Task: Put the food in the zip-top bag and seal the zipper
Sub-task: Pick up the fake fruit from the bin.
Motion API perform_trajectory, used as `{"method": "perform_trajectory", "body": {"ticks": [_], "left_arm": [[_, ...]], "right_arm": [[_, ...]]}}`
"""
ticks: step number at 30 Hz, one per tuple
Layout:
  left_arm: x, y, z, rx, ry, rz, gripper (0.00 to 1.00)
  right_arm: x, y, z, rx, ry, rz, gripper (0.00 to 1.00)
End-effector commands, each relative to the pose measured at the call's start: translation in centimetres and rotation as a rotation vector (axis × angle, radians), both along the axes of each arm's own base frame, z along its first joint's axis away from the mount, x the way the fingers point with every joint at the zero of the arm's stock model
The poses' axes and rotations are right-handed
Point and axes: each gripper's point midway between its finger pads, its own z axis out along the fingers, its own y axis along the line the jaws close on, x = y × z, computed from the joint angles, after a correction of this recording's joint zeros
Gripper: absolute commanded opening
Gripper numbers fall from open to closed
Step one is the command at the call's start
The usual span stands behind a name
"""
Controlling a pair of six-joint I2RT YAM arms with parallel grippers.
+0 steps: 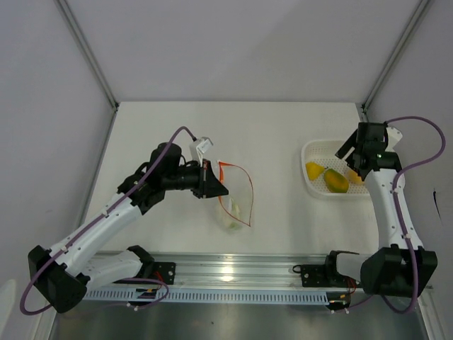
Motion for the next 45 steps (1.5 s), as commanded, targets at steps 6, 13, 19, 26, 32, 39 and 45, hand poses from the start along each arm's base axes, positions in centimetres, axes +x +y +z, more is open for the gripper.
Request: {"method": "perform_trajectory", "body": {"ticks": [6,13,19,26,32,39,45], "left_arm": [[-0.1,-0.6,0.9,-0.044,-0.023,-0.051,0.01],[-0.4,-0.6,1.6,-0.062,-0.037,-0.063,0.01],[0.0,0.4,2.0,-0.043,-0.05,-0.032,0.01],[-0.1,1.4,1.6,-0.006,-0.035,0.019,0.01],[0.0,1.5,1.4,0.008,-0.005,0.038,0.01],[0.2,1.2,1.2,0.018,0.012,0.025,0.0],[0.2,0.3,1.5,-0.013,0.015,-0.028,0.01]], "right_arm": [[0.8,-5.4,-5.5,-0.029,0.083,-0.125,0.99],[2.1,-7.4,-8.9,-0.021,0.079,-0.163,0.99],[3.7,-9.0,-11.0,-0.004,0.106,-0.182,0.99],[5.8,-8.8,-13.5,0.046,0.107,-0.166,0.99],[7.2,-8.9,-15.6,0.057,0.137,-0.15,0.94],[7.3,-9.8,-15.6,0.01,0.146,-0.165,0.86],[7.0,-10.6,-14.7,-0.032,0.144,-0.186,0.99]]}}
